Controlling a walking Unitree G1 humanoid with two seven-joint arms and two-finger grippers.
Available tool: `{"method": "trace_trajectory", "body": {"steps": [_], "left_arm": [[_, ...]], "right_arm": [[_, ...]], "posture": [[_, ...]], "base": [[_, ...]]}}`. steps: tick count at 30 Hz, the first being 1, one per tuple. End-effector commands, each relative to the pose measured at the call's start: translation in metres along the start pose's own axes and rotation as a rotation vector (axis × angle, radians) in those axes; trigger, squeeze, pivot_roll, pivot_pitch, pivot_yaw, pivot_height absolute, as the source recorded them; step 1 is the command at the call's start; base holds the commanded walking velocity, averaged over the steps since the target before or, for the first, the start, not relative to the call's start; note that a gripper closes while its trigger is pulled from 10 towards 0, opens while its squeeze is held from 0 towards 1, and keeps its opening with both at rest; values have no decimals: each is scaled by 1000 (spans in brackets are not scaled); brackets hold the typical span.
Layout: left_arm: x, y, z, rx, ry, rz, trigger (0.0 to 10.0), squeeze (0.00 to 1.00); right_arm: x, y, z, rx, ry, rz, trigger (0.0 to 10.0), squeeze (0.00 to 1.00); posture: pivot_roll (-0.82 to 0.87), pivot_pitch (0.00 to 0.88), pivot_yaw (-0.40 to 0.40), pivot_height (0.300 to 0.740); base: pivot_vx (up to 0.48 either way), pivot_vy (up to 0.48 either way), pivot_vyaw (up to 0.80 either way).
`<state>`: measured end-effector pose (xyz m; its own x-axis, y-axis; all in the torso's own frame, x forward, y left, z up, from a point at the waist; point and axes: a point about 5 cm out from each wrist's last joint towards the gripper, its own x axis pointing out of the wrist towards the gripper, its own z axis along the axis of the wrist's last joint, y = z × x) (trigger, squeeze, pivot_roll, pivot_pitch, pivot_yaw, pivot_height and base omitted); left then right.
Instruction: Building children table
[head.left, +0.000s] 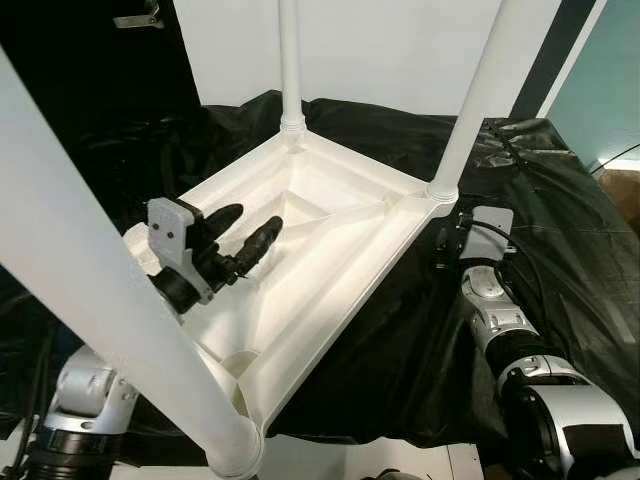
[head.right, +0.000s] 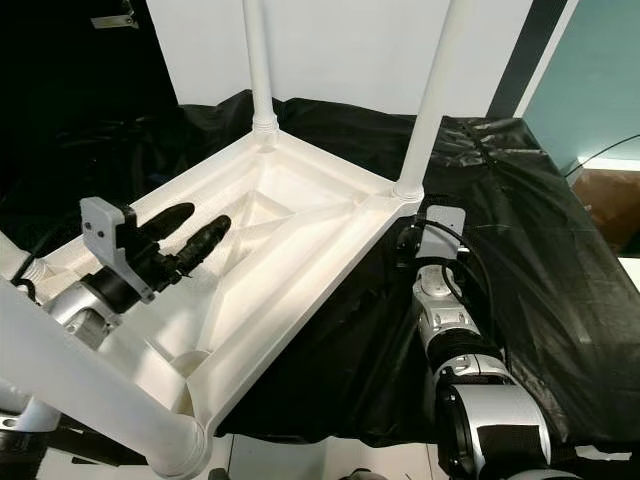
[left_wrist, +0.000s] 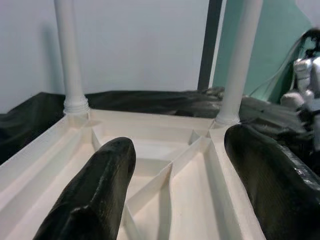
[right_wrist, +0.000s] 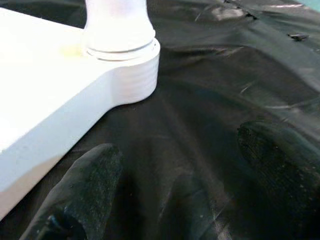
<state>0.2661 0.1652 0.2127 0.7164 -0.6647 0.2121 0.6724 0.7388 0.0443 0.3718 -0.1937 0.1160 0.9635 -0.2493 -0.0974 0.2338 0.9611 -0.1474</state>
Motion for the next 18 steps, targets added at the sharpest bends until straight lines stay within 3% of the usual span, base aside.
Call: {"method": "trace_trajectory", "body": {"steps": [1, 6, 18], "left_arm": [[-3, -13, 5, -8, -13, -131, 10000, 0], [-3, -17, 3, -9, -11, -142, 10000, 0], [-7, -53, -2, -81, 18, -179, 10000, 0]], "right_arm": [[3, -1, 2, 17, 11, 19, 10000, 0], [5, -3, 3, 25, 21, 15, 10000, 0], [12, 5, 13, 66, 49, 100, 10000, 0]], "posture": [[38, 29, -25, 740], [47, 28, -28, 740], [83, 52, -21, 740]], "base": [[0, 0, 0], [0, 0, 0], [0, 0, 0]]}}
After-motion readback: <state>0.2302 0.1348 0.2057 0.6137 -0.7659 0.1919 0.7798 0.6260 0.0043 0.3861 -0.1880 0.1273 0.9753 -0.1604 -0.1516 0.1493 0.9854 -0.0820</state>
